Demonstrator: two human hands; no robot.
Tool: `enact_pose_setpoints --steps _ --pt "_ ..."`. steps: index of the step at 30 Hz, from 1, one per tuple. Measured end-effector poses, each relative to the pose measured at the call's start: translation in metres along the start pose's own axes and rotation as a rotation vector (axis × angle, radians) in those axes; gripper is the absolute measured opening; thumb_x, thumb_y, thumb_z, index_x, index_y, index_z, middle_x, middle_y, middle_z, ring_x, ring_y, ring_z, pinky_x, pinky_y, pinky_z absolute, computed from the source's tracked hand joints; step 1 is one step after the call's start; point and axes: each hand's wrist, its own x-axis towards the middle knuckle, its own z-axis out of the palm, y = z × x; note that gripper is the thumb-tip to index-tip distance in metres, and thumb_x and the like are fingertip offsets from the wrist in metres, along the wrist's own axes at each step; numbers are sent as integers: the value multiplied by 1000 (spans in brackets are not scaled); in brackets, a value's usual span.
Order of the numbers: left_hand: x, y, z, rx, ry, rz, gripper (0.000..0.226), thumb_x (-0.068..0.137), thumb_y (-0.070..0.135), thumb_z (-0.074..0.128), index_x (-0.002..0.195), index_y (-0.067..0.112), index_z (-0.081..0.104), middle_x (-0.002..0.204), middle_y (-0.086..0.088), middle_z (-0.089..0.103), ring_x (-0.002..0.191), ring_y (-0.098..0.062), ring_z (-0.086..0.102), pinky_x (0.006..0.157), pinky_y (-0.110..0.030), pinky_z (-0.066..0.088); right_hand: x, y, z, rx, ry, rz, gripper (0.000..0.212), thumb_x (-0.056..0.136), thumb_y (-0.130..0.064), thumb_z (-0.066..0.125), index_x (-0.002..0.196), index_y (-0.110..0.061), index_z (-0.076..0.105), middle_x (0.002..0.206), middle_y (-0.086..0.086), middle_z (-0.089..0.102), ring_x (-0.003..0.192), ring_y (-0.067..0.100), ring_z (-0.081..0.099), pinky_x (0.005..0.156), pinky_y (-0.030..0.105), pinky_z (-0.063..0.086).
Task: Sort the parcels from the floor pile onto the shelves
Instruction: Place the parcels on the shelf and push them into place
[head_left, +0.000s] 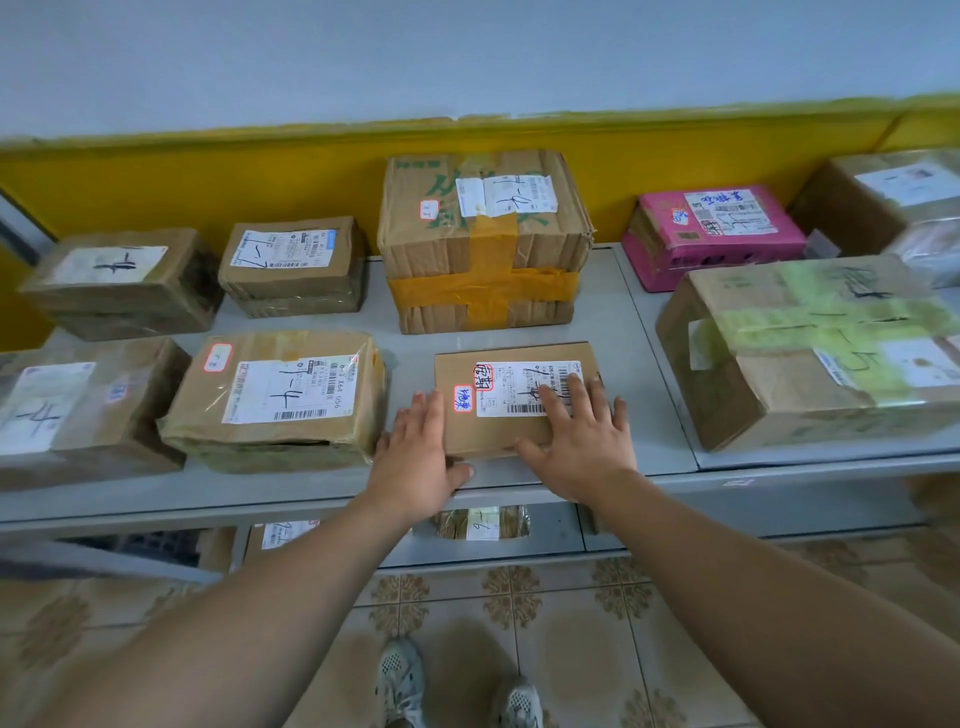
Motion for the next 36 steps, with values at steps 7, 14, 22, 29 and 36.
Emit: enact_pose_setpoints --steps 7,14,22,29,36 --pt "-1 -7 9 149 -74 -39 91 94 63 37 154 10 -7 162 -11 -13 149 -30 -13 121 -42 -1 6 -2 4 -36 -16 -62 82 89 -77 22 157 -37 -1 166 4 -10 151 27 -15 121 52 -9" --pt "-1 -1 -8 134 -147 -34 86 93 58 47 155 15 6 163 -7 -5 149 -29 -4 121 -46 9 6 2 1 -46 -32 -35 83 89 -79 21 157 -37 -2 166 3 -11 151 26 -15 121 51 -9" --pt "-35 18 -49 92 -107 20 77 94 49 51 154 17 15 163 -5 8 149 -23 7 120 -41 15 2 3 -32 -78 2 -46 84 90 -76 25 158 -30 7 166 7 3 152 29 -2 123 50 3" --pt "-80 13 -89 98 -8 49 76 94 47 53 154 16 18 163 -5 8 150 -21 8 120 -40 16 -22 -19 -76 -120 75 -137 80 93 -72 31 157 -25 18 165 9 15 151 30 11 122 48 11" --pt "-137 -16 -137 90 91 18 73 95 43 53 154 20 18 163 -1 8 149 -18 8 118 -33 13 -53 -74 -127 -110 133 -200 76 94 -67 36 155 -22 24 161 9 25 149 29 19 122 47 16"
